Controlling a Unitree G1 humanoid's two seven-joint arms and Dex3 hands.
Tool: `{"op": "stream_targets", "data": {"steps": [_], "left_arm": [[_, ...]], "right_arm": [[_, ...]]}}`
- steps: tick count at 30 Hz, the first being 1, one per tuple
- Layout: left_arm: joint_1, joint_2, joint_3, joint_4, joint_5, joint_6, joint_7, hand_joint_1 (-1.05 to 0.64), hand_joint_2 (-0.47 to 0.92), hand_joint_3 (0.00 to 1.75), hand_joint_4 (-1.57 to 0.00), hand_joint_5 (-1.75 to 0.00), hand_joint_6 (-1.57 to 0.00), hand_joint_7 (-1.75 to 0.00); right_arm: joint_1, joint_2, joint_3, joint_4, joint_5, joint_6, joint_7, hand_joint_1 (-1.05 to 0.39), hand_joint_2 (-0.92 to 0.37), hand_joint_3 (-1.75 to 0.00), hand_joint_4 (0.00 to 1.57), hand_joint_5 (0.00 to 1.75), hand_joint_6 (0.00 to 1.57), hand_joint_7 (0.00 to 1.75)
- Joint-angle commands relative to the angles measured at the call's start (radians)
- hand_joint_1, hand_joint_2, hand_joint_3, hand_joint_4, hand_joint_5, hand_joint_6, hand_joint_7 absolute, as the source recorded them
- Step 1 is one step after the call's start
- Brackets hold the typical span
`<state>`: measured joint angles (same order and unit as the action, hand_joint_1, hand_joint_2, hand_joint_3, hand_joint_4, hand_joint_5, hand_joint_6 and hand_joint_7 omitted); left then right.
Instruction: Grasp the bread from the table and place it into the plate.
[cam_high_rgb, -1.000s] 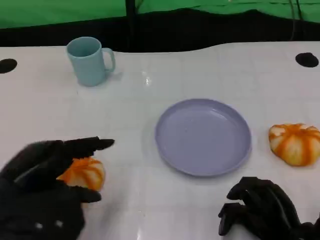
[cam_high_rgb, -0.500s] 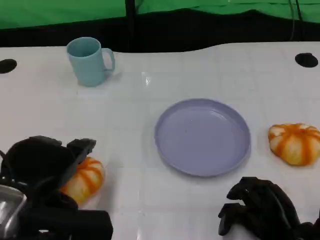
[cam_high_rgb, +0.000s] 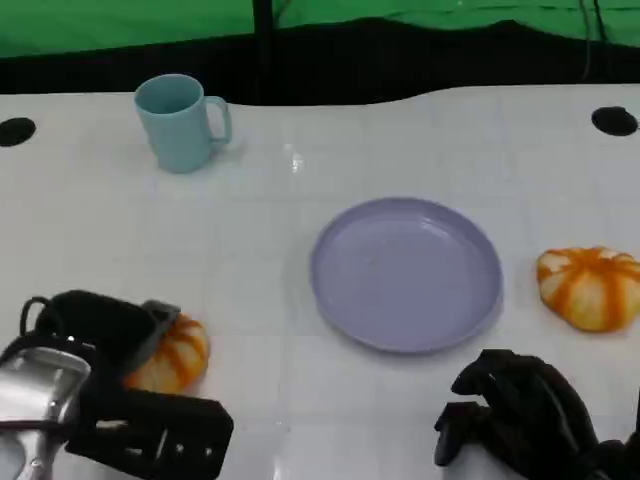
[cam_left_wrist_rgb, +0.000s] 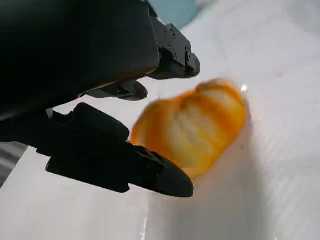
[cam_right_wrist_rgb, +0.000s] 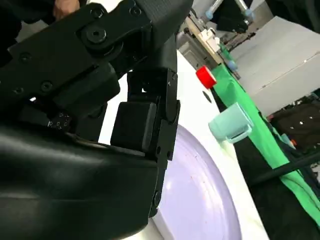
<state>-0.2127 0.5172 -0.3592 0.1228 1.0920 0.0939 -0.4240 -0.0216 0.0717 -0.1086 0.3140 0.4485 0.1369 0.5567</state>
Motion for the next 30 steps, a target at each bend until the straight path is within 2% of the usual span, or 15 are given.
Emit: {"op": "stream_targets", "data": {"steps": [1,9,10,11,12,14,15,16,17,20,21,23,25,29,30], "left_arm": [[-0.084,-0.018,-0.043,0.206,-0.03,-0.04,0.11,-0.71,0.87,0.0,-0.35,-0.02,-0.22,-0.01],[-0.148,-0.037,-0.092,0.396,-0.113,-0.069,0.194,-0.57,0.92,0.02,-0.5,-0.09,-0.35,-0.04],[-0.153,-0.031,-0.105,0.412,-0.116,-0.089,0.21,-0.55,0.92,0.05,-0.55,-0.2,-0.41,-0.05],[-0.157,-0.03,-0.113,0.429,-0.124,-0.105,0.225,-0.51,0.92,0.08,-0.52,-0.66,-0.54,-0.04],[-0.161,-0.028,-0.119,0.443,-0.131,-0.117,0.236,-0.46,0.92,0.19,-0.58,-1.03,-0.76,-0.08],[-0.165,-0.029,-0.12,0.463,-0.152,-0.143,0.276,-0.44,0.92,0.25,-0.62,-1.22,-0.87,-0.1],[-0.163,-0.028,-0.115,0.465,-0.165,-0.164,0.31,-0.39,0.92,0.33,-0.6,-1.46,-0.92,-0.29],[-0.162,-0.026,-0.113,0.467,-0.176,-0.178,0.336,-0.36,0.92,0.39,-0.6,-1.63,-0.78,-0.79],[-0.16,-0.025,-0.109,0.464,-0.186,-0.187,0.362,-0.34,0.92,0.4,-0.6,-1.69,-0.71,-1.0],[-0.157,-0.026,-0.103,0.46,-0.206,-0.21,0.442,-0.33,0.92,0.5,-0.57,-1.69,-0.66,-1.1],[-0.156,-0.027,-0.102,0.463,-0.212,-0.22,0.469,-0.31,0.91,0.52,-0.61,-1.72,-0.64,-1.25],[-0.157,-0.029,-0.098,0.477,-0.221,-0.246,0.537,-0.3,0.9,0.53,-0.63,-1.74,-0.62,-1.35],[-0.159,-0.032,-0.097,0.495,-0.226,-0.271,0.597,-0.26,0.88,0.61,-0.68,-1.75,-0.49,-1.66],[-0.159,-0.027,-0.088,0.485,-0.239,-0.307,0.67,-0.27,0.82,0.63,-0.67,-1.75,-0.45,-1.73],[-0.158,-0.022,-0.083,0.465,-0.245,-0.31,0.666,-0.28,0.82,0.64,-0.67,-1.75,-0.54,-1.44]], "right_arm": [[0.0,-0.004,-0.008,0.004,0.007,-0.001,-0.001,-1.02,-0.71,0.0,1.55,0.78,1.57,0.37],[0.001,-0.009,-0.007,0.004,0.003,-0.003,0.004,-1.01,-0.72,0.0,1.55,0.77,1.57,0.38],[0.0,-0.008,-0.007,0.004,0.003,-0.002,0.002,-1.01,-0.72,0.0,1.55,0.77,1.57,0.38],[0.0,-0.008,-0.006,0.005,0.002,-0.002,0.003,-1.01,-0.72,0.0,1.55,0.77,1.57,0.38],[-0.001,-0.009,-0.006,0.006,0.002,-0.002,0.003,-1.01,-0.72,0.0,1.55,0.77,1.57,0.38],[-0.002,-0.007,-0.006,0.007,0.001,-0.002,0.001,-1.01,-0.72,0.0,1.55,0.77,1.57,0.38],[-0.002,-0.006,-0.006,0.007,0.001,-0.003,-0.001,-1.01,-0.72,0.0,1.55,0.77,1.57,0.38],[-0.002,-0.005,-0.006,0.007,0.001,-0.003,-0.002,-1.01,-0.71,0.0,1.55,0.77,1.57,0.38],[-0.003,-0.005,-0.006,0.008,0.0,-0.004,-0.003,-1.01,-0.71,0.0,1.55,0.77,1.57,0.38],[-0.008,-0.005,-0.006,0.014,0.0,-0.002,-0.002,-1.02,-0.72,0.0,1.55,0.77,1.57,0.38],[-0.011,-0.005,-0.007,0.019,0.001,-0.002,-0.001,-1.02,-0.71,0.0,1.55,0.77,1.57,0.38],[-0.022,-0.005,-0.011,0.042,0.001,-0.016,0.009,-1.02,-0.71,0.0,1.55,0.77,1.57,0.38],[-0.032,-0.005,-0.014,0.068,0.0,-0.034,0.02,-1.01,-0.72,0.0,1.55,0.76,1.57,0.36],[-0.039,-0.005,-0.016,0.084,-0.004,-0.044,0.018,-1.03,-0.72,0.0,1.57,0.76,1.57,0.38],[-0.037,-0.003,-0.015,0.082,-0.004,-0.045,0.017,-1.03,-0.72,0.0,1.57,0.76,1.57,0.39]]}}
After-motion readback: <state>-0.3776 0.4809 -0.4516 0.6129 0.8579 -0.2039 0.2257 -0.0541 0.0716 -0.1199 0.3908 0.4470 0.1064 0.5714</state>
